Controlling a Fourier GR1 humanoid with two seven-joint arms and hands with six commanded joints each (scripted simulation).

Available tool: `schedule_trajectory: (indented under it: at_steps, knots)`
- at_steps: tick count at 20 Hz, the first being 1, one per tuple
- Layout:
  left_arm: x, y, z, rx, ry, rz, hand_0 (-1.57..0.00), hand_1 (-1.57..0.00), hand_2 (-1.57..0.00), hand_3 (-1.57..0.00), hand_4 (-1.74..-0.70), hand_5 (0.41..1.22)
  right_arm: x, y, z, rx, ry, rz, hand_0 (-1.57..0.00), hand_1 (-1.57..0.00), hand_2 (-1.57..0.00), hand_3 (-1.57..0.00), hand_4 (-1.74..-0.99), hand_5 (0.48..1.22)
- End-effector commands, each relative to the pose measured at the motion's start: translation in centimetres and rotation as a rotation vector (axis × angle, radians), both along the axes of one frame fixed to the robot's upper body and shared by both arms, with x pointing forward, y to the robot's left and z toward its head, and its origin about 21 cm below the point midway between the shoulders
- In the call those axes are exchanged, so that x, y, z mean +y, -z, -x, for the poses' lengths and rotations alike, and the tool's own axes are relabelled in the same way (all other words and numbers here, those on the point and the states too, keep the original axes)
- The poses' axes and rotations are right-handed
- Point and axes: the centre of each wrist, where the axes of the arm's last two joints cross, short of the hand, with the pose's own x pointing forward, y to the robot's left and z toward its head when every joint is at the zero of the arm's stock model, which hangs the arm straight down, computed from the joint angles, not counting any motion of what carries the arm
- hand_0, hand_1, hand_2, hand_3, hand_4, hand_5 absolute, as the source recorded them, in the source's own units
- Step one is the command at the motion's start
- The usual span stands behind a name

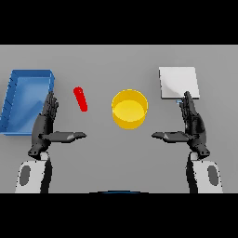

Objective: Pick up the red beaker and tilt it to pour out 1 green nut into yellow bowl. Pick up the yellow bowl and place it on the metallic measuring scale.

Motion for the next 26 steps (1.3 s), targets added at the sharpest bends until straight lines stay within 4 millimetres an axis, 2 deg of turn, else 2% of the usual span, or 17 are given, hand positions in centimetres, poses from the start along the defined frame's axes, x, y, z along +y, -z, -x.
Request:
schedule_trajectory:
  at_steps: [1, 6, 8, 10, 12, 15, 19, 26]
  knots:
    - [-0.1, 0.0, 0.1, -0.002, 0.0, 0.001, 0.0, 0.0, 0.0, 0.0, -1.14, 0.66, 0.0, 0.0, 0.0, 0.0, 0.001, 0.0, 0.0, 0.0, 0.0, 0.0, -1.071, 0.578]
    - [-0.8, 0.1, 0.8, -0.014, 0.002, -0.002, 0.0, 0.0, 0.0, 0.0, -1.14, 0.66, -0.4, -0.1, -0.1, 0.003, -0.004, 0.003, 0.0, 0.0, 0.0, 0.0, -1.071, 0.578]
    - [-1.0, -1.1, 2.9, -0.083, 0.067, -0.126, 0.0, 0.0, 0.0, 0.0, -1.14, 0.66, -0.5, -0.5, 1.4, -0.134, -0.028, 0.239, 0.0, 0.0, 0.0, 0.0, -1.072, 0.577]
    - [-1.1, -2.1, 4.0, -0.076, 0.08, -0.172, 0.0, 0.0, 0.0, 0.0, -1.14, 0.662, -0.5, -1.0, 2.2, -0.157, -0.026, 0.328, 0.0, 0.0, 0.0, 0.0, -1.064, 0.577]
    - [-1.4, -2.5, 4.2, -0.047, 0.101, -0.194, 0.0, 0.0, 0.0, 0.0, -1.14, 0.657, -0.1, -1.2, 2.2, -0.152, -0.037, 0.333, 0.0, 0.0, 0.0, 0.0, -1.084, 0.585]
    - [-1.8, -2.7, 3.6, -0.003, 0.112, -0.199, 0.0, 0.0, 0.0, 0.0, -1.14, 0.65, -0.1, -1.2, 2.5, -0.147, -0.056, 0.314, 0.0, 0.0, 0.0, 0.0, -1.131, 0.607]
    - [-2.0, -1.4, 1.7, 0.047, 0.113, -0.211, 0.0, 0.0, 0.0, 0.0, -1.14, 0.643, 0.1, -1.6, 2.3, -0.154, -0.084, 0.268, 0.0, 0.0, 0.0, 0.0, -1.189, 0.626]
    - [-1.5, 0.5, -3.5, 0.067, 0.131, -0.227, 0.0, 0.0, 0.0, 0.0, -1.18, 0.637, -0.4, -1.4, 2.2, -0.144, -0.086, 0.245, 0.0, 0.0, 0.0, 0.0, -1.229, 0.626]
